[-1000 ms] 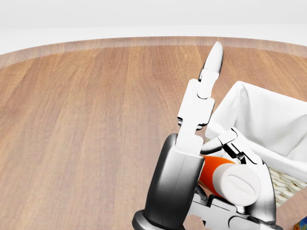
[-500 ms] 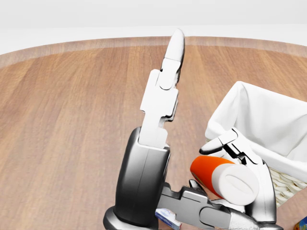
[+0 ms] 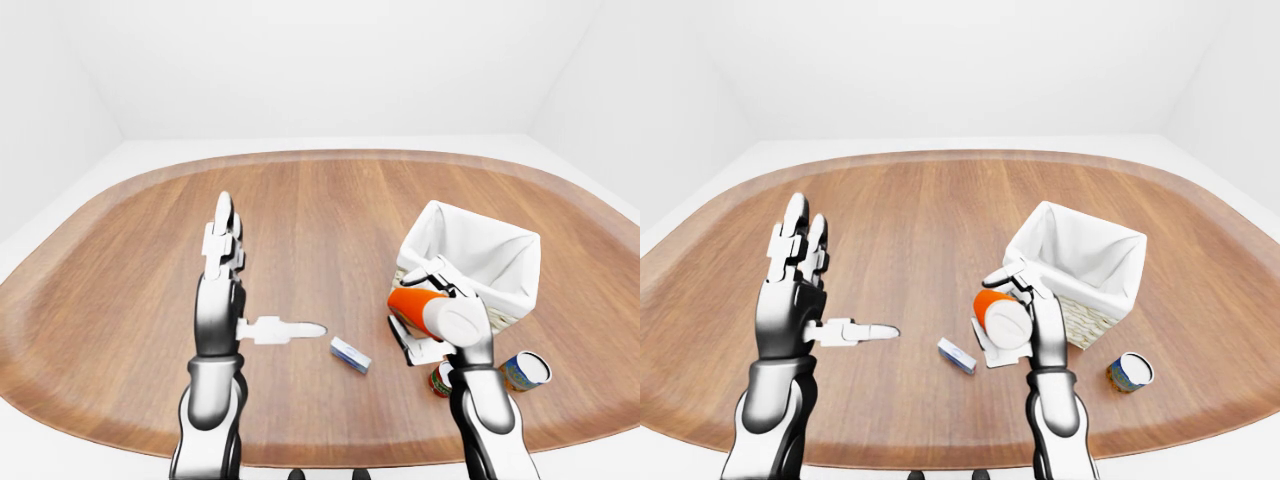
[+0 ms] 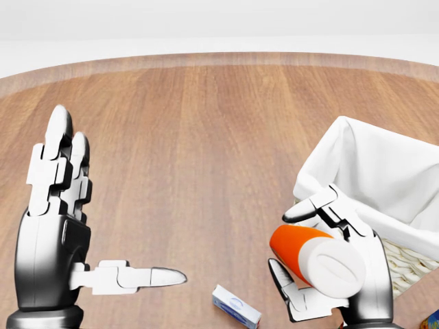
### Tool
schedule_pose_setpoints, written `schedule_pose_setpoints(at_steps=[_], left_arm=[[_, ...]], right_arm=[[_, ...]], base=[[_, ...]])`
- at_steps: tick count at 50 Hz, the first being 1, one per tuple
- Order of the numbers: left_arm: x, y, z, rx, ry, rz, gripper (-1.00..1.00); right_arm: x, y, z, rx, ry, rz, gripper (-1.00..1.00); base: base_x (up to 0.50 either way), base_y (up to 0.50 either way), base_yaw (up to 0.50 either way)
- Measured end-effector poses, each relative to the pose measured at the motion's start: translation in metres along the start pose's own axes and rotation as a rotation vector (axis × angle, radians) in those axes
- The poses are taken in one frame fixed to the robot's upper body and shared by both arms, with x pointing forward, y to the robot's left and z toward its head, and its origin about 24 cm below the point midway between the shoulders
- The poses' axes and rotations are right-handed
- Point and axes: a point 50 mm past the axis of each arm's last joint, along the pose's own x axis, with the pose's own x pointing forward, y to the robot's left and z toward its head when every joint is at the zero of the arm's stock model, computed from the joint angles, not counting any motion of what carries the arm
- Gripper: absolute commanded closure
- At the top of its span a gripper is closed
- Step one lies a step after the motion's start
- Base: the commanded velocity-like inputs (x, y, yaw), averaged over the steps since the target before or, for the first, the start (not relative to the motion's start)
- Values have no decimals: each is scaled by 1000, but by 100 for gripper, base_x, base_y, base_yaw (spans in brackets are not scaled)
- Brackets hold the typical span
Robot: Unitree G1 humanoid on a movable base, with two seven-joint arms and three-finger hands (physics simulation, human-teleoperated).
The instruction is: Pick up the ketchup, and put it in the basket.
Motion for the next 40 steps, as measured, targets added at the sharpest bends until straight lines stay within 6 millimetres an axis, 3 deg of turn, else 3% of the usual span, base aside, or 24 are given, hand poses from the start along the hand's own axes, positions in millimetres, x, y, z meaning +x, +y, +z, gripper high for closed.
schedule_pose_setpoints(at_steps=[8, 15, 26, 40], left_arm=[[-9, 31, -46, 3, 147, 78, -100], [-15, 47, -69, 5, 213, 128, -100], [-22, 58, -87, 4, 285, 163, -100], [-26, 60, -95, 7, 325, 170, -100]], right_arm=[[1, 0, -1, -6, -1, -2, 100], [2, 1, -3, -11, 3, -4, 100], [4, 3, -4, -4, 9, 7, 100], [6, 2, -6, 1, 22, 2, 100]], base=[[0, 0, 0], [0, 0, 0], [0, 0, 0], [0, 0, 0]])
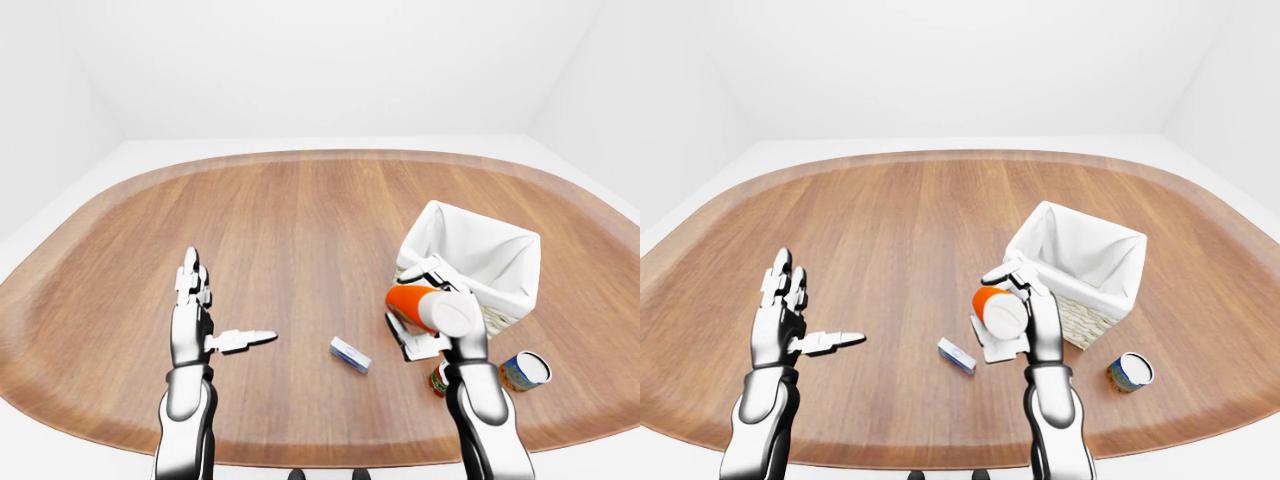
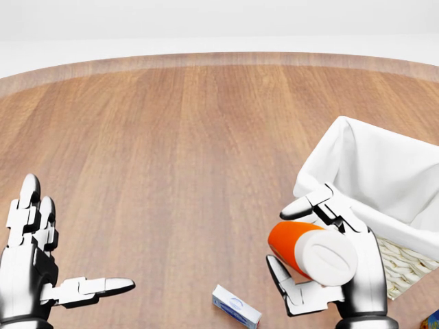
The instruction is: Pick up the ketchup, and put it in the basket.
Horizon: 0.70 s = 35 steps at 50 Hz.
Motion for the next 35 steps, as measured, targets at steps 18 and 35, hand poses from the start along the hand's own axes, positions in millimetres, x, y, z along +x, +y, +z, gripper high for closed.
schedule_pose_setpoints(at_steps=[18, 35], left_arm=[[-1, 2, -1, 3, 5, 4, -100], [-1, 3, 0, 2, 2, 7, -100]], right_arm=[[13, -14, 26, -85, -103, -38, 100], [33, -29, 67, -227, -296, -48, 100]], base=[[0, 0, 0], [0, 0, 0]])
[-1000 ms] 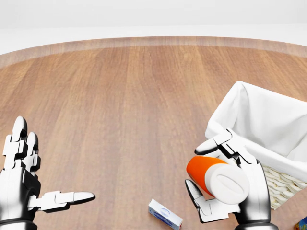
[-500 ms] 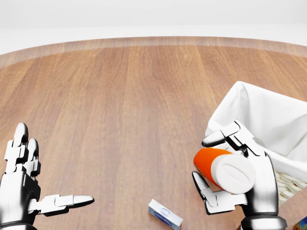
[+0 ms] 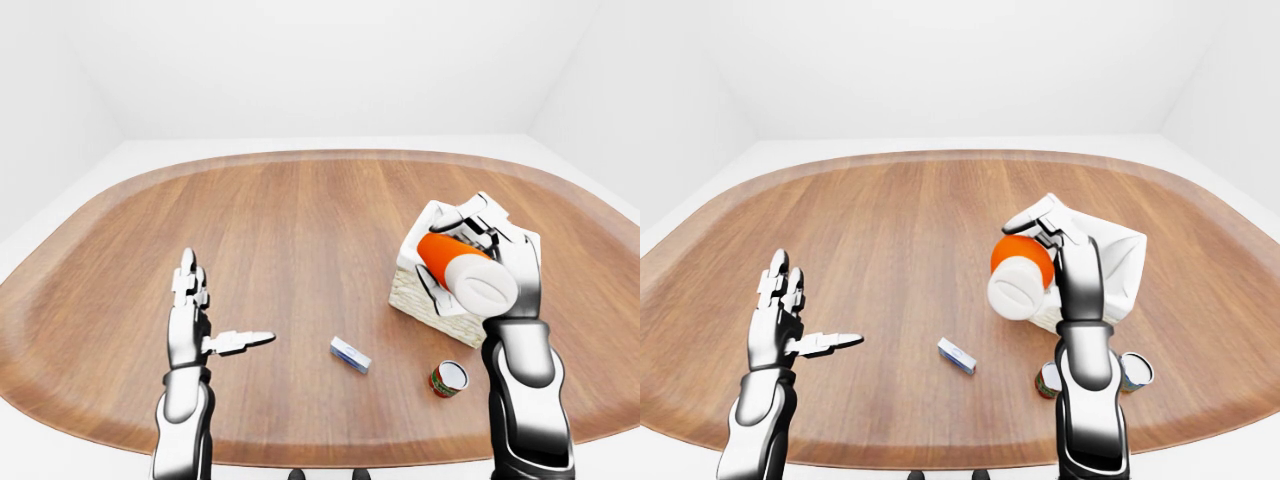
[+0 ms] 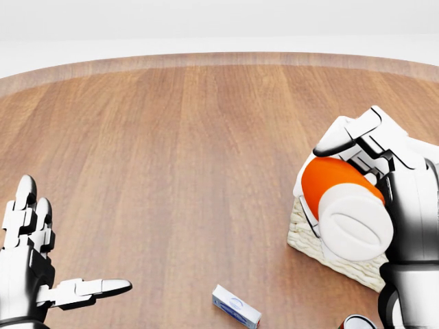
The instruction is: Pick up the ketchup, and put it in the basket.
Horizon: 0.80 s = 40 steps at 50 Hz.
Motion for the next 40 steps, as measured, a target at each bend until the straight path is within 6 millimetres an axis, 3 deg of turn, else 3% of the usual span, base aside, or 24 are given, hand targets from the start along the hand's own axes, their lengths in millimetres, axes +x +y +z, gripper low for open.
schedule_pose_setpoints(at_steps=[8, 23, 40], left_arm=[[0, 0, 0, -1, -2, 1, -100], [1, 0, 1, -1, -3, 0, -100], [1, 1, 0, -3, 1, 0, -100]], right_arm=[[19, -7, -2, -82, -22, 15, 100], [65, -31, -37, -277, 100, 27, 100], [98, -61, -51, -501, 202, 37, 100]], base=[[0, 0, 0], [0, 0, 0], [0, 0, 0]])
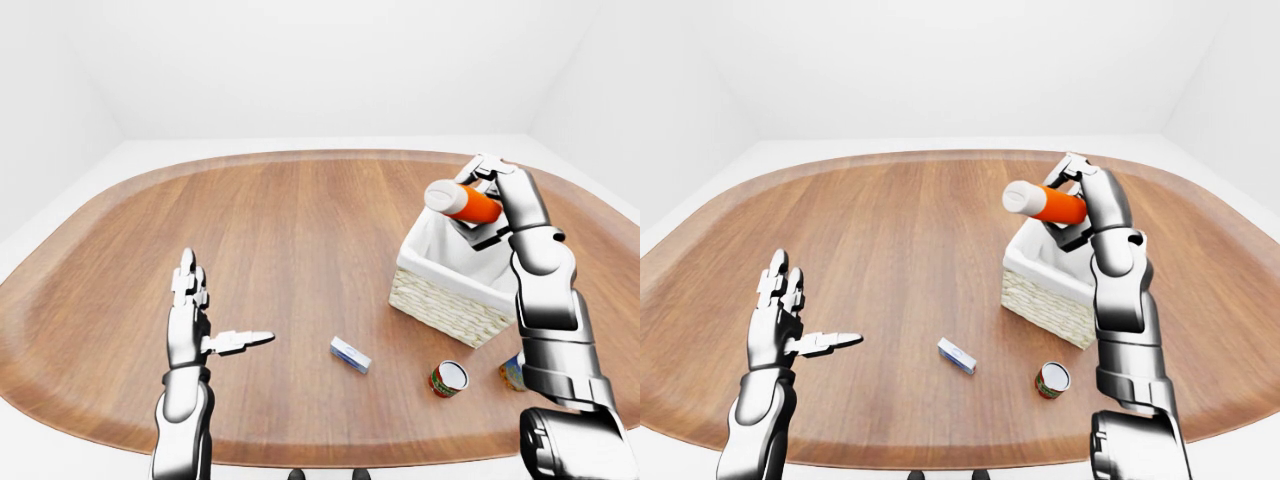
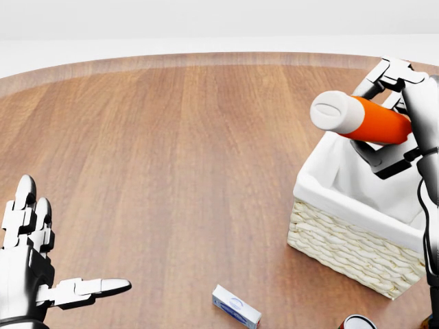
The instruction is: Pick up the ketchup, and put it in the basket.
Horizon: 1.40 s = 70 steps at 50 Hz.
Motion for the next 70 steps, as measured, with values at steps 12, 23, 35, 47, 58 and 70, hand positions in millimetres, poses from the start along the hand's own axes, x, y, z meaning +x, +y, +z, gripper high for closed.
schedule_pose_setpoints(at_steps=[12, 23, 35, 47, 58, 70], left_arm=[[0, 0, 0, -1, 1, 0, -100], [-1, 0, 2, -4, -8, 0, -100], [-2, 0, 4, -6, -17, -2, -100], [-3, 0, 6, -7, -24, -4, -100], [-3, 1, 7, -7, -26, -5, -100], [-2, 1, 5, -6, -19, -5, -100]], right_arm=[[17, -11, -8, -152, 65, 46, 100], [24, -14, -25, -227, 155, 72, 100], [21, -9, -50, -301, 262, 111, 100], [14, -2, -68, -364, 331, 157, 100], [11, 3, -75, -398, 359, 184, 100], [7, 10, -86, -413, 400, 197, 100]], base=[[0, 0, 0], [0, 0, 0], [0, 0, 0], [0, 0, 0], [0, 0, 0], [0, 0, 0]])
